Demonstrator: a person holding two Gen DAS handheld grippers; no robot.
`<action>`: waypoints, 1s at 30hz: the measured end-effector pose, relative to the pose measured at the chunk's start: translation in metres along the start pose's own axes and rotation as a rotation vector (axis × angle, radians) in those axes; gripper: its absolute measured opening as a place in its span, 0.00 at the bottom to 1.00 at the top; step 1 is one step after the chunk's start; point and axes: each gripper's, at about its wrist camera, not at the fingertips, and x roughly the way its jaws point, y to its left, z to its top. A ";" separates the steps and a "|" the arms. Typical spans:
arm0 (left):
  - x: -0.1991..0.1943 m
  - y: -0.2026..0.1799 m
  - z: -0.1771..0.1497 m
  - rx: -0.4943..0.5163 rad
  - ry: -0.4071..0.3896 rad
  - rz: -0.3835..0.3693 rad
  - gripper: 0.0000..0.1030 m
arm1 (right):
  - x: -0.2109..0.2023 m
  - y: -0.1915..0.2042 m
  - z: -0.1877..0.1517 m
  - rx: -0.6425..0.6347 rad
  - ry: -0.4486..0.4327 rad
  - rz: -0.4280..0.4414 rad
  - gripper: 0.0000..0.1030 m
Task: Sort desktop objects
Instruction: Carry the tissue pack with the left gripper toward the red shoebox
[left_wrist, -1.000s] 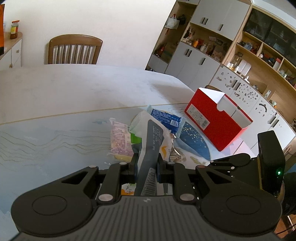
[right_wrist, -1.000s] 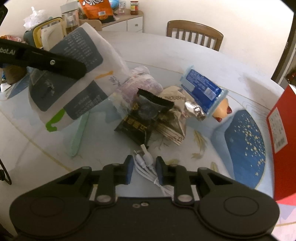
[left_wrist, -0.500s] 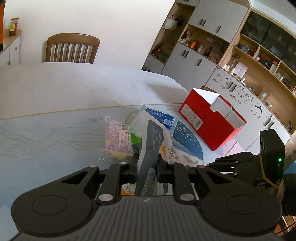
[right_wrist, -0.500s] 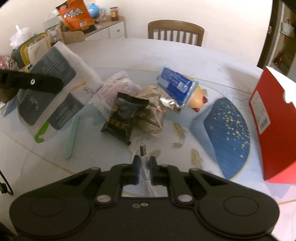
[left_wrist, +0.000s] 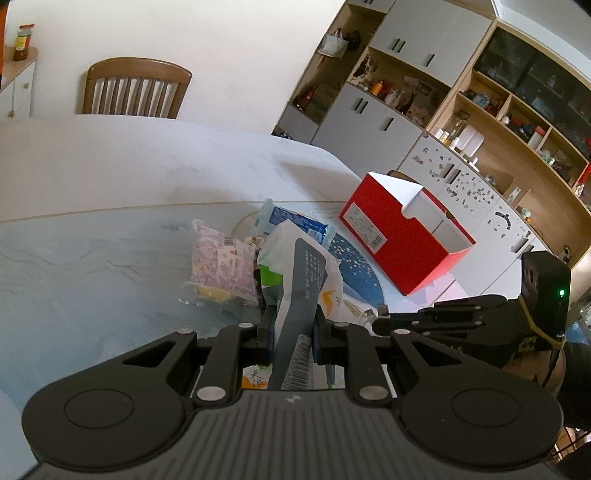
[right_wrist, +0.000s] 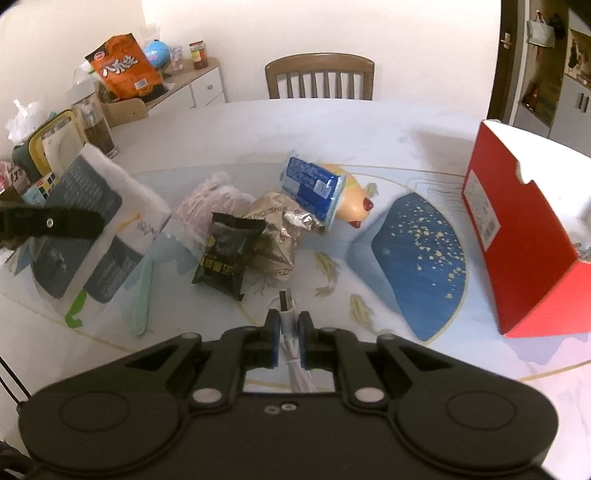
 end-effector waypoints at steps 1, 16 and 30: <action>0.000 -0.001 -0.001 0.000 0.002 -0.002 0.16 | -0.002 -0.001 0.000 0.004 -0.003 0.000 0.09; 0.009 -0.031 0.001 -0.005 0.012 -0.017 0.16 | -0.038 -0.027 0.013 0.066 -0.057 0.049 0.09; 0.037 -0.062 0.020 -0.012 -0.001 -0.029 0.16 | -0.064 -0.076 0.042 0.103 -0.104 0.095 0.09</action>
